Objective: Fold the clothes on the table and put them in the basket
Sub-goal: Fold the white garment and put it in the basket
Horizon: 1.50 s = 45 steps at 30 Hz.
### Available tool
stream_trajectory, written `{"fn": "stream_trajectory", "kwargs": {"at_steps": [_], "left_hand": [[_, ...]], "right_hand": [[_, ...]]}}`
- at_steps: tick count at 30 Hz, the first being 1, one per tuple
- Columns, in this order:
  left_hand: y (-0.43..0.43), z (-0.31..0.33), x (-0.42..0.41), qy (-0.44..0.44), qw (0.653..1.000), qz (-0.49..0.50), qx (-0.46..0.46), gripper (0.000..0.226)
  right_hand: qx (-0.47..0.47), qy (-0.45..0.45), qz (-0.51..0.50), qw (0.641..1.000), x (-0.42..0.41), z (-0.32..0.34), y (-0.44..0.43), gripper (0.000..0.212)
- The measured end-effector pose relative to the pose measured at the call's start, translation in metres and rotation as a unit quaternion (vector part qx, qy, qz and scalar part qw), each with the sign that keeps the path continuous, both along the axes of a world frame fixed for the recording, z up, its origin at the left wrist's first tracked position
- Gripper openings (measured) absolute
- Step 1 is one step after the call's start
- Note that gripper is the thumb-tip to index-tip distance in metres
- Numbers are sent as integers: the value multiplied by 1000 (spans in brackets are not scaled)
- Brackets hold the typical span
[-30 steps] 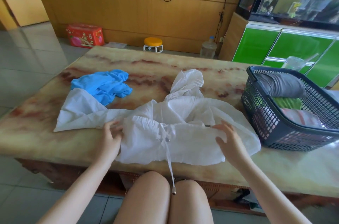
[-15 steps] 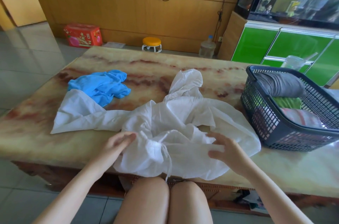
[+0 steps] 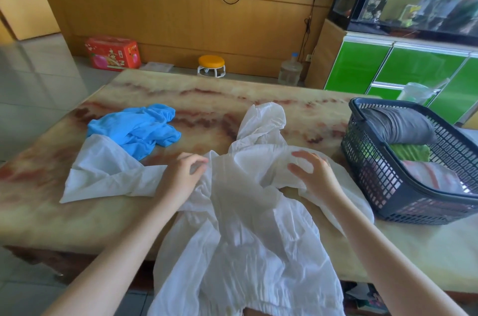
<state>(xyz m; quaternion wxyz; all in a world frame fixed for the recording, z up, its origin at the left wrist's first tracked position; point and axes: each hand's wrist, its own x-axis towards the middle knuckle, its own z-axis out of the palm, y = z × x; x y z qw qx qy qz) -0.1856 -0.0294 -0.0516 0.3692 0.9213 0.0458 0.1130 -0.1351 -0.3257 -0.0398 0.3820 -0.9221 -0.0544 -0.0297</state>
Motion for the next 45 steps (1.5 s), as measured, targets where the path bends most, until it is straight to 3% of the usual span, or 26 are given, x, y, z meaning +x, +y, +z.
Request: {"fn": "stream_trajectory", "kwargs": {"at_steps": [2,5,11,16,20,23,27,32,35,38,41,45], "left_hand": [[-13,3,24,-4,1000,-9,3,23],[-20,5,57,61,998,7,9,31],[9,-3,90,255,965,42,30,55],[25,-9,99,365,928,-12,70,62],[43,-18,108,432,900,-35,49,70],[50,-18,114,450,892,-23,32,82],[53,-13,114,470,875,-83,79,66],[65,-11,111,462,873,-143,63,34],[69,-10,111,434,888,-138,65,20],[67,-11,113,407,908,-94,31,40],[65,-14,113,373,926,-63,4,49],[69,-18,113,311,949,-17,-50,43]], "right_hand": [[-15,23,-1,1000,25,2,16,47],[-32,52,16,998,56,2,38,53],[-48,45,114,991,113,0,90,26],[-177,120,252,944,156,-2,132,44],[-269,128,301,906,178,-11,150,33],[-347,136,323,870,185,-17,157,42],[-433,165,341,818,188,-13,154,55],[-446,239,339,793,194,-7,143,72],[-382,217,336,833,195,-2,140,62],[-260,204,329,884,196,1,141,43],[-214,181,318,906,194,-3,144,29],[-170,160,314,920,192,-9,144,33]]}}
